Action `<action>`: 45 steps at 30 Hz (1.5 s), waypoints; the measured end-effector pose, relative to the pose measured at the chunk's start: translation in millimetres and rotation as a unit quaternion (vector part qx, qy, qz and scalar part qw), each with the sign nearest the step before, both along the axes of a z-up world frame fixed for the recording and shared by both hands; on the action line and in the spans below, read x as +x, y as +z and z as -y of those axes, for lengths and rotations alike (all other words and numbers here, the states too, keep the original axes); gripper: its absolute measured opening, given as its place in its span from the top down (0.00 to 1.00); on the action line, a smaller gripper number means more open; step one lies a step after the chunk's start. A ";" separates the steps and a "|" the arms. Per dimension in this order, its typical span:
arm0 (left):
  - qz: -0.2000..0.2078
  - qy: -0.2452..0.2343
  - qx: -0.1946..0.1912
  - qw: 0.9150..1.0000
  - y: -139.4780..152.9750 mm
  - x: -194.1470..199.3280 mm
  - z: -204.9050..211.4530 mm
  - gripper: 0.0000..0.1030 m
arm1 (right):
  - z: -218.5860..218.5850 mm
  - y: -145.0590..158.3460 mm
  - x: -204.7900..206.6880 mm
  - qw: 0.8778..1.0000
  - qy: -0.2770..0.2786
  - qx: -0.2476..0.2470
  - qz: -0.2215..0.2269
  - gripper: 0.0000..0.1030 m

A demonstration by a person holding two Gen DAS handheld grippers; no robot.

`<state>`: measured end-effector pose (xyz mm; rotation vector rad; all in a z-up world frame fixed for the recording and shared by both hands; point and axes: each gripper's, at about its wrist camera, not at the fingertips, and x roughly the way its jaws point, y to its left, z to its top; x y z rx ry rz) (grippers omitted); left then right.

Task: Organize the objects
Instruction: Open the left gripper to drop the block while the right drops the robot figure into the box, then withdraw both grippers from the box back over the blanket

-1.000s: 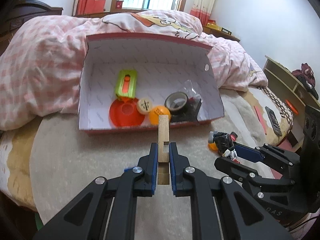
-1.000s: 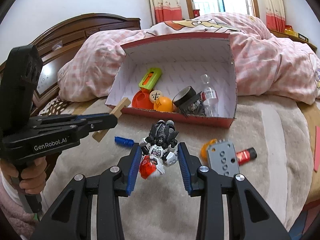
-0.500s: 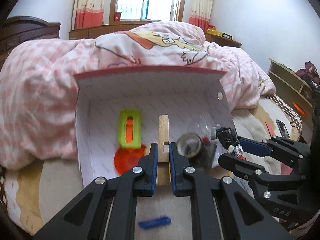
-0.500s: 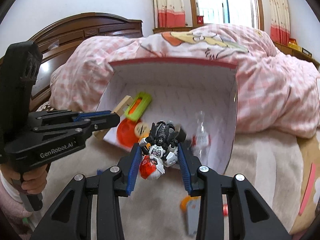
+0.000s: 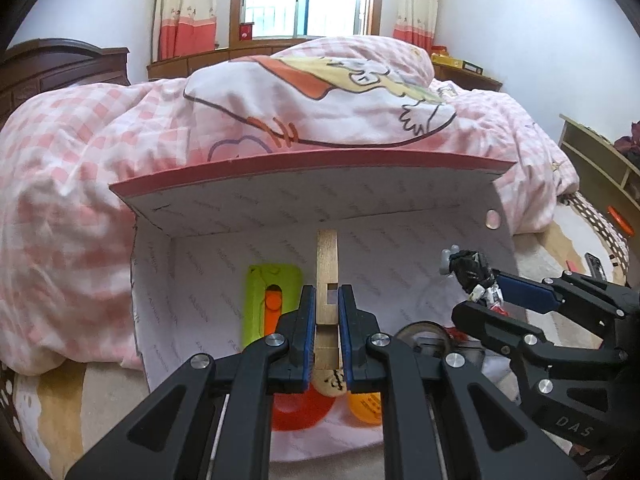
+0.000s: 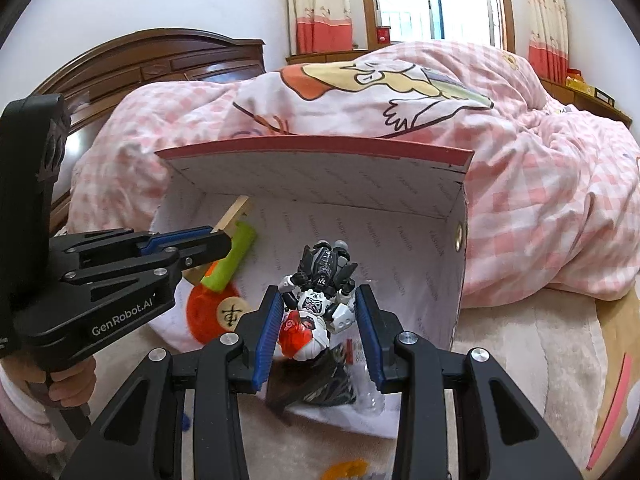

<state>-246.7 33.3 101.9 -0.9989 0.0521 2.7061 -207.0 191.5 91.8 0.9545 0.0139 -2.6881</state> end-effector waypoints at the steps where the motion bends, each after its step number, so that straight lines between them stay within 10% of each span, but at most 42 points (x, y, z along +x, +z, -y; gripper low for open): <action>1: 0.000 0.001 -0.002 1.000 -1.4 -1.5 -0.4 0.90 | 0.0 -1.2 -2.8 1.000 -0.001 0.001 0.001 0.63; 19: 0.003 0.020 -0.015 1.000 -17.3 -25.5 -1.9 0.89 | -1.1 -19.8 -29.4 1.000 -0.010 0.011 0.022 0.63; 26: -0.002 0.024 -0.010 1.000 -11.4 -19.0 -1.0 0.59 | 5.2 -15.7 -22.7 0.999 -0.012 0.031 0.003 0.61; 45: -0.004 0.023 -0.007 1.000 2.6 18.5 6.5 0.59 | 9.0 4.8 16.5 1.000 -0.005 0.012 -0.017 0.53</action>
